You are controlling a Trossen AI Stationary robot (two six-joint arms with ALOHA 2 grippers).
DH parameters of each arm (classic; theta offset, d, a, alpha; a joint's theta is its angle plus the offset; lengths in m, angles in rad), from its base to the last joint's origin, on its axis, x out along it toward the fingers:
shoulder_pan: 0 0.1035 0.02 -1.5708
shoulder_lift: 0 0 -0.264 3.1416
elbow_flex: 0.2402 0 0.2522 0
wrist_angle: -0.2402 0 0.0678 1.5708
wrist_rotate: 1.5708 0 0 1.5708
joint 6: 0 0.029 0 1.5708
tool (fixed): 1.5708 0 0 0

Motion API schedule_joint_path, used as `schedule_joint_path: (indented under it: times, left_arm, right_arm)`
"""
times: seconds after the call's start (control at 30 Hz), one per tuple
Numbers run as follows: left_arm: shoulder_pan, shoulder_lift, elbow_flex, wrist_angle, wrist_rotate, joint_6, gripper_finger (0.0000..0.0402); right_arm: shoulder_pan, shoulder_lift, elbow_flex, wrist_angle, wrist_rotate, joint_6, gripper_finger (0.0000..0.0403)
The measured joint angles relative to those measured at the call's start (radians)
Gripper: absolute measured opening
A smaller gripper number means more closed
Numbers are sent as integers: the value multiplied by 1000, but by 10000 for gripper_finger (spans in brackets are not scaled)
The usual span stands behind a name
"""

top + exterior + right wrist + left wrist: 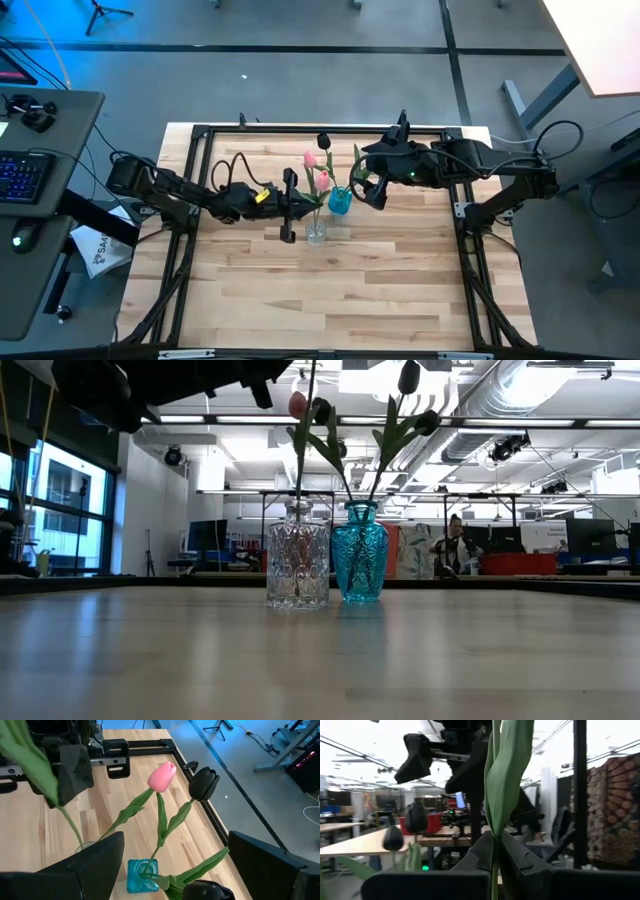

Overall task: Sort flowers into vase by color
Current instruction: Put the pink tulip into the transparent vase

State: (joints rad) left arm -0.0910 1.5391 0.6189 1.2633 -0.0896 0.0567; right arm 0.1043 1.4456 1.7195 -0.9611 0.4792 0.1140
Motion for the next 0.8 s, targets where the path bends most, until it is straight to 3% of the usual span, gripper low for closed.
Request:
schedule_joint_path:
  times: [0.4, 0.8]
  left_arm:
    - [13, 0, 0, 64, -21, -12, 0]
    - [11, -1, 0, -65, -21, -46, 0]
  right_arm:
    - [0, 0, 0, 0, 0, 17, 353]
    - [0, 0, 0, 0, 1, 9, 353]
